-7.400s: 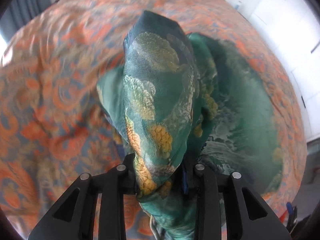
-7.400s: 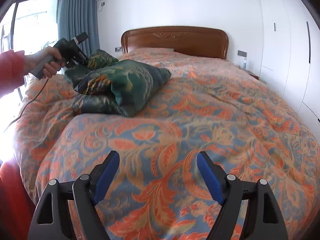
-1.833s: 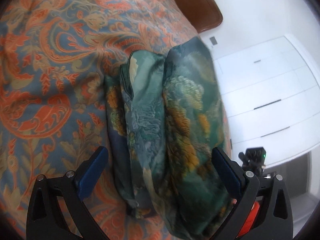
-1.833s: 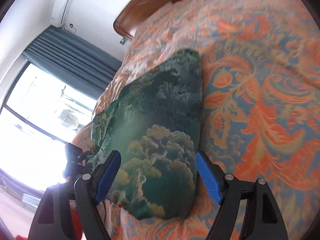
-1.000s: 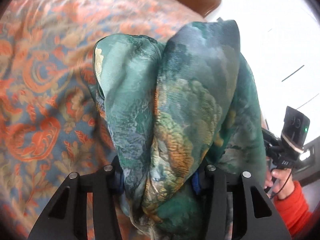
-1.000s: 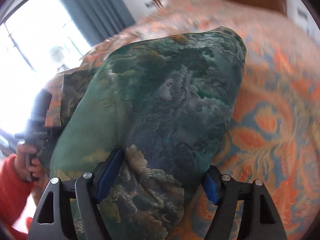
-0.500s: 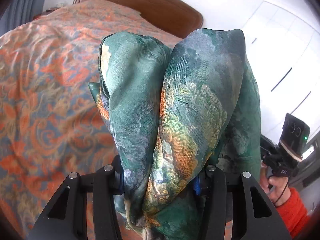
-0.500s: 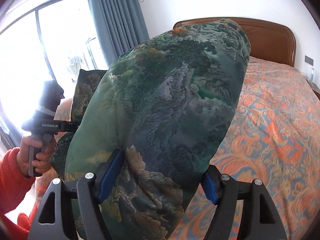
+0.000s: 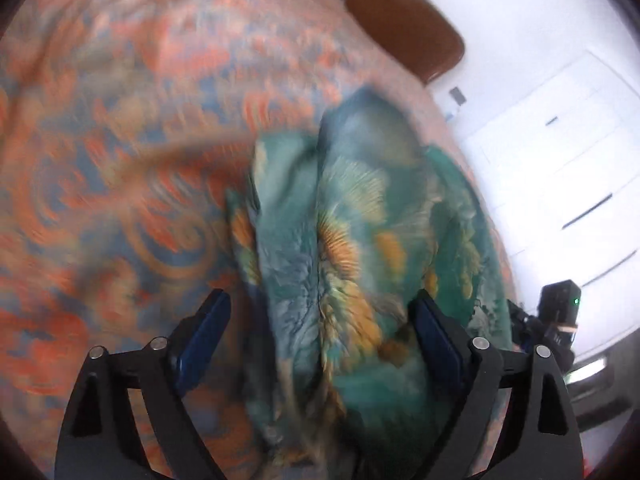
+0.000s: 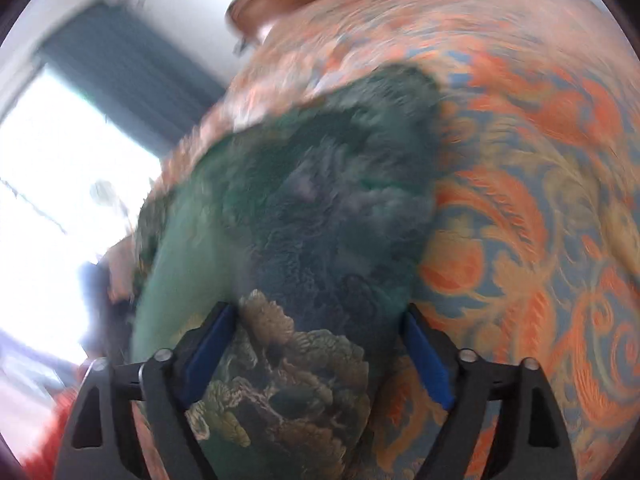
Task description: Fold large clothes
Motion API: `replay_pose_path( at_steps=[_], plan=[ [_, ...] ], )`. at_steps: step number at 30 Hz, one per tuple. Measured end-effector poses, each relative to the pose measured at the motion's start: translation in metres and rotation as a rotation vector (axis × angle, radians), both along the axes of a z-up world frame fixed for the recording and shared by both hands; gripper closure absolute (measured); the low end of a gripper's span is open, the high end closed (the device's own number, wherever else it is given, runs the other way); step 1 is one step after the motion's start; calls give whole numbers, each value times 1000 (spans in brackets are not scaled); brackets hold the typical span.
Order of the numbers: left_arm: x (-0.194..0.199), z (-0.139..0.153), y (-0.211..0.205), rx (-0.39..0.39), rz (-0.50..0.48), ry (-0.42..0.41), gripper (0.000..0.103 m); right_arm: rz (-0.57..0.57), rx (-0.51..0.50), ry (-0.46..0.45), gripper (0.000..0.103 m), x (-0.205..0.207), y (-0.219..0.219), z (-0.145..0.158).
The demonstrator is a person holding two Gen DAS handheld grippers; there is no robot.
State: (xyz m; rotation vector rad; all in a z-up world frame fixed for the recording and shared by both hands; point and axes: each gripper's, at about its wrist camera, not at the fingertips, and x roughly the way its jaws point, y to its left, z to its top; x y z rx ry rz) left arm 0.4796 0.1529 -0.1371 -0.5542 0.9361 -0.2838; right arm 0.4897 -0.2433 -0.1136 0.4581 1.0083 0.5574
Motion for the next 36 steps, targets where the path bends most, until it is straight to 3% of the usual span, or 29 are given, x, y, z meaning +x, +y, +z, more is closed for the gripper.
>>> replay_pose_path(
  at_steps=[1,4,7,9,13,17,26,31,36],
  plan=[
    [-10,16,1,69,8,-46,11,-16,0,-11,16,-3,-6,4],
    [-50,59,-7,301,76,-191,2,-56,-167,-105,16,-28,-17,32],
    [-96,92,-23,513,257,-339,0,-35,-347,-274,16,-72,-6,71],
    [-131,109,-39,581,366,-419,0,-27,-443,-397,16,-110,6,94],
    [-176,125,-56,544,434,-484,0,-62,-547,-600,16,-173,20,129],
    [-217,142,-75,545,426,-486,0,-141,-547,-722,11,-241,38,161],
    [-276,155,-111,675,421,-518,0,-201,-459,-637,11,-306,52,160],
    [-301,138,-120,720,367,-363,0,-222,-419,-607,11,-333,54,154],
    [-325,115,-127,644,312,-289,0,-230,-423,-579,4,-363,53,144]
  ],
)
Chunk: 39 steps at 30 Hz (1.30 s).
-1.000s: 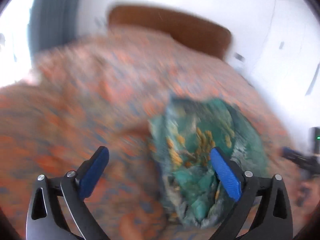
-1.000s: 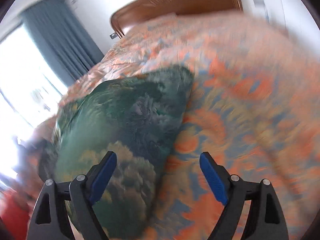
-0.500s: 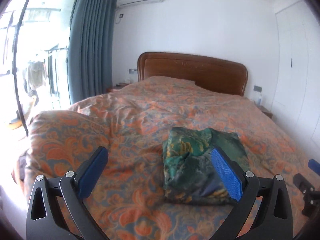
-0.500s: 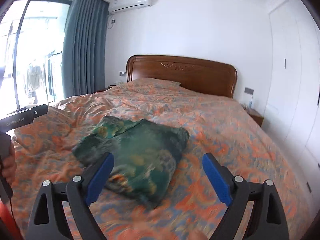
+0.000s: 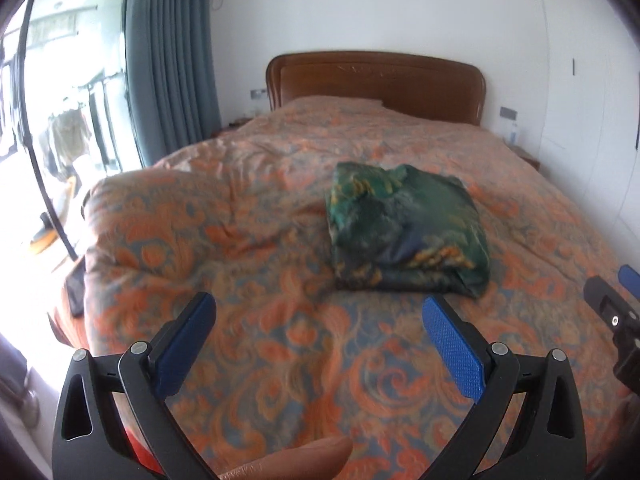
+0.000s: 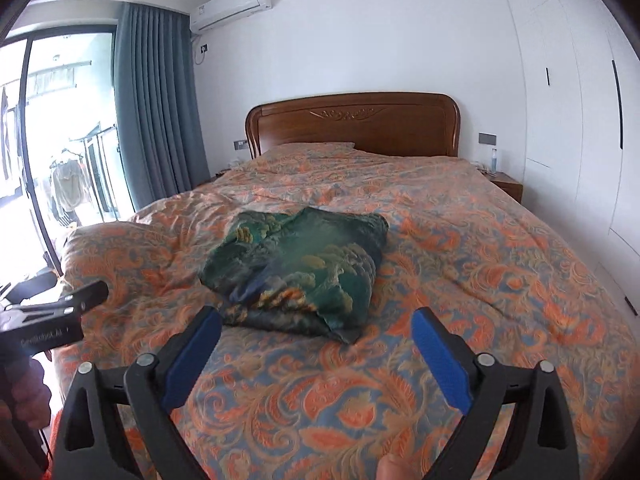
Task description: Fold large clothes
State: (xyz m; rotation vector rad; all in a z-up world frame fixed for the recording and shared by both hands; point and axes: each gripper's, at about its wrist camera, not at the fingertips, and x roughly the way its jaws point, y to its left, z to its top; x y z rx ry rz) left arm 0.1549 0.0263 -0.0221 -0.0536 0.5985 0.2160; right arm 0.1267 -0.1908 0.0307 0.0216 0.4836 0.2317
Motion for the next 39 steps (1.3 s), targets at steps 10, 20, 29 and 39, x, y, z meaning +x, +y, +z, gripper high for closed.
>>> replay_pose_path(
  at_steps=[10,20,29,39],
  plan=[
    [-32,-12,-2,-3,13,73,0,-8,-30,-11,4,-49,15,-2],
    [-42,-3,-11,7,-93,103,0,-34,-96,34,4,-58,32,8],
    [-45,2,-20,42,-82,76,0,-68,-101,64,3,-55,26,6],
    [-44,2,-18,16,-74,78,0,-61,-124,59,3,-57,30,5]
  ],
)
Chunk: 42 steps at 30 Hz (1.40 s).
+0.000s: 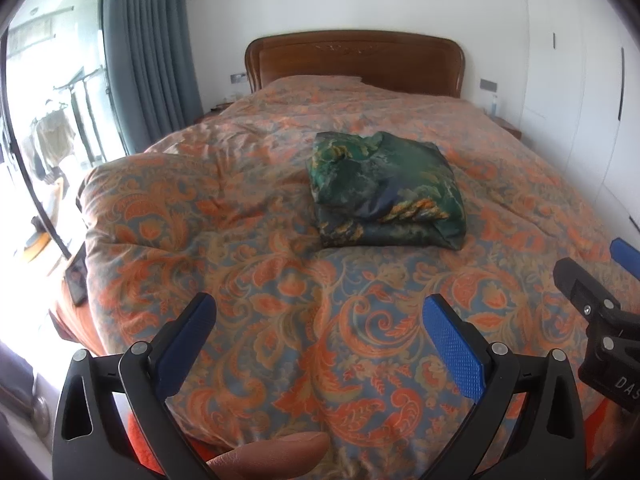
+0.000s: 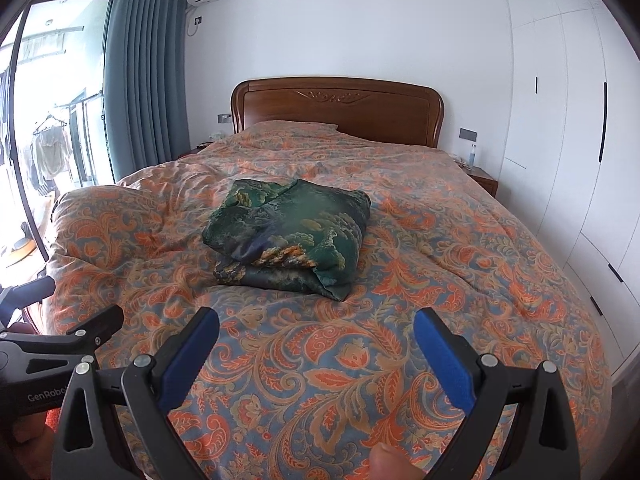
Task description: Fold large clothes
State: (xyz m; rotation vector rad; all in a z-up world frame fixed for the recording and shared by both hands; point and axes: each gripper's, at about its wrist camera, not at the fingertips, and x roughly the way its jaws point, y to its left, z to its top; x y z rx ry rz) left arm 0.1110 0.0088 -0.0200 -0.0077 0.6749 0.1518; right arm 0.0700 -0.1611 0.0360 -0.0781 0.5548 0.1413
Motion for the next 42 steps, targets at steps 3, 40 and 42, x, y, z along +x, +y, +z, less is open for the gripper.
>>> replay_pose_path(
  at_steps=[3,40,42],
  plan=[
    [-1,0,0,-1,-1,-4,0,0,0,2,3,0,1,0],
    [7,-4,-2,8,-2,-6,0,1,-15,12,3,2,2,-4],
    [8,-5,-2,10,-7,-1,0,1,-17,16,3,3,1,-5]
  ],
)
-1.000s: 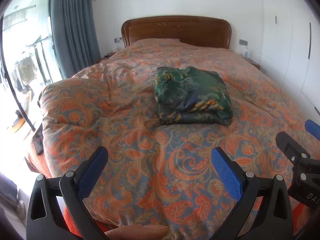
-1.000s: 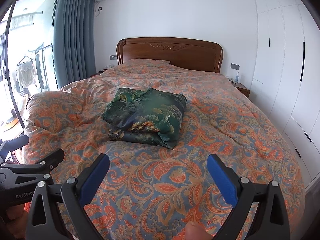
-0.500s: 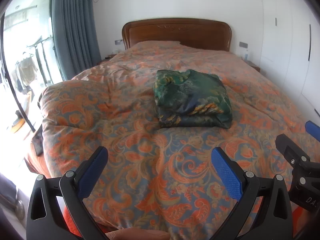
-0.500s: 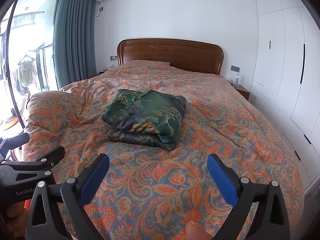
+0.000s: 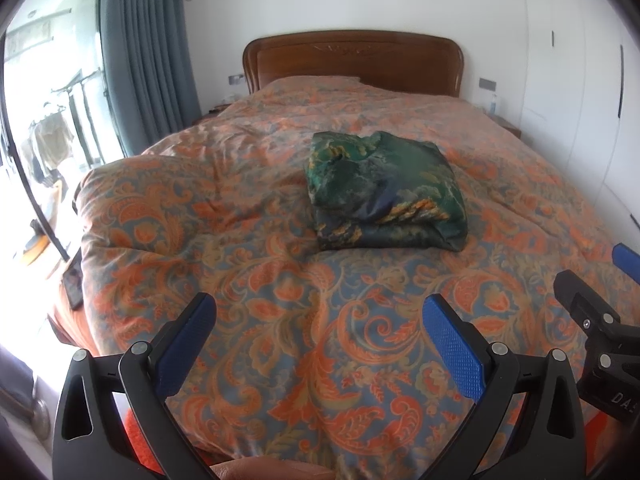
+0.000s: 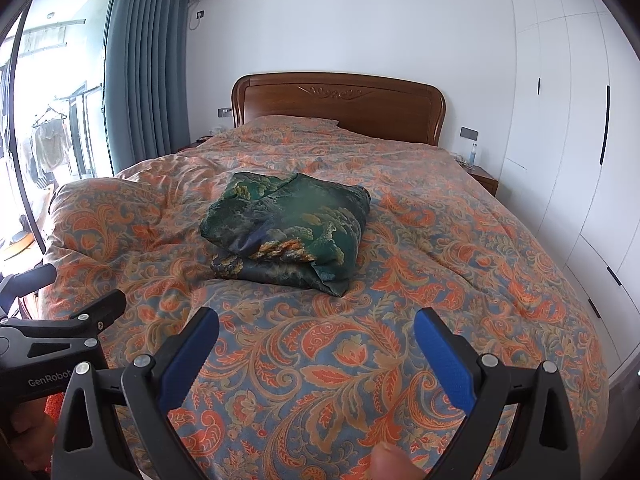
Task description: Fold large clothes
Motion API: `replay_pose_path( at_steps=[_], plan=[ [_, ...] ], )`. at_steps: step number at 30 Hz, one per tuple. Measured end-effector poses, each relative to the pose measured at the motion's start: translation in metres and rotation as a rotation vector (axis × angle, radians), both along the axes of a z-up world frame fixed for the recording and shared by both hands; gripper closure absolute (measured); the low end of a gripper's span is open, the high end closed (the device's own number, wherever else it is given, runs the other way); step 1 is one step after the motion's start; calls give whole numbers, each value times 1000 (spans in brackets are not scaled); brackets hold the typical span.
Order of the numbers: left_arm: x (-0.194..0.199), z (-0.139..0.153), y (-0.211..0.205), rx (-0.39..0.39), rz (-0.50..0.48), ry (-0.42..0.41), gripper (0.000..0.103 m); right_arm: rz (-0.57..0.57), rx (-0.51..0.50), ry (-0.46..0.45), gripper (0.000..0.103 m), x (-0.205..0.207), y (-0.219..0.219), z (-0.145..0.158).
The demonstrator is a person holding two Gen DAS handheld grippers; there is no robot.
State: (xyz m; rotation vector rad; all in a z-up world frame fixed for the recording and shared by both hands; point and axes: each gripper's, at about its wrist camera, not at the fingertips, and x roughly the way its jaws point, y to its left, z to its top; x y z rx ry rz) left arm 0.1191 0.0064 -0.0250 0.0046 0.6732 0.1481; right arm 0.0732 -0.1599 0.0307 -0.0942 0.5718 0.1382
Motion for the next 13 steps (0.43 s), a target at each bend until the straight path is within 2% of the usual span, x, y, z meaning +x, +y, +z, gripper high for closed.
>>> replay_pose_path(
  at_steps=[13],
  plan=[
    [5,-4,-1,3,29,-2,0,-21,9,29,3,8,-10,-9]
  ],
)
